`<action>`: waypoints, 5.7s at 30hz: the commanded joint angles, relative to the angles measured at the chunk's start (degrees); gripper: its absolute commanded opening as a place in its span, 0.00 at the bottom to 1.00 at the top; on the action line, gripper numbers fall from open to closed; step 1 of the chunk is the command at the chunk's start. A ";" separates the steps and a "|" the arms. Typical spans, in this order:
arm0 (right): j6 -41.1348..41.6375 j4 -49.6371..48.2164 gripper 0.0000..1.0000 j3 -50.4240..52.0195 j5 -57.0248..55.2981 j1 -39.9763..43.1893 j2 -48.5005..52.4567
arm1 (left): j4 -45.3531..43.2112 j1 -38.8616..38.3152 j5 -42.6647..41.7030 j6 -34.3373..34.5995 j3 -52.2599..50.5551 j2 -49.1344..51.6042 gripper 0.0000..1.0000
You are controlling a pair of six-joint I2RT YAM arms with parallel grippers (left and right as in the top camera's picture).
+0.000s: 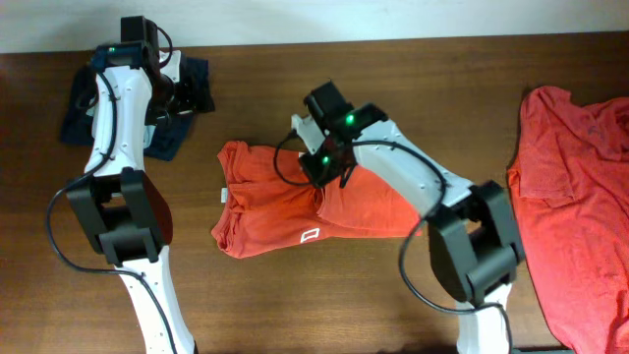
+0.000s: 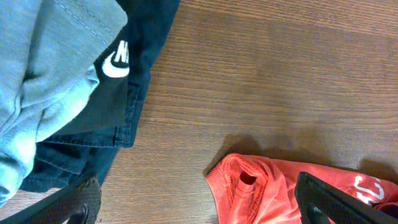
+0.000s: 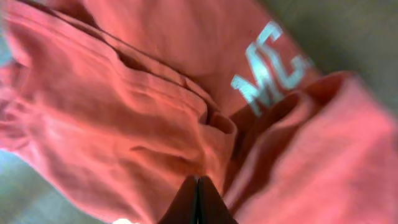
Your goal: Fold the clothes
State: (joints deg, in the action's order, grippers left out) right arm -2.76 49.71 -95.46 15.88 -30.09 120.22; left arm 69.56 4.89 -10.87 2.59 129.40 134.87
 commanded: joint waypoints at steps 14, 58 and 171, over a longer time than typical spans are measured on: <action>5.38 -5.68 0.05 5.55 5.35 -0.33 2.23 | -0.09 0.13 0.20 -0.92 0.83 -0.63 0.99; 7.54 -12.13 0.04 -2.21 5.51 -14.71 10.78 | -0.09 0.15 0.20 -0.90 0.83 -0.63 0.99; -4.52 33.40 0.04 -15.28 -15.34 18.51 -7.34 | -0.09 0.13 0.20 -0.92 0.83 -0.63 0.99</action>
State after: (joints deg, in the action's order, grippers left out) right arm -6.87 82.81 -109.51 3.79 -8.54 112.66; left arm 69.56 4.89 -10.90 2.59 129.40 134.87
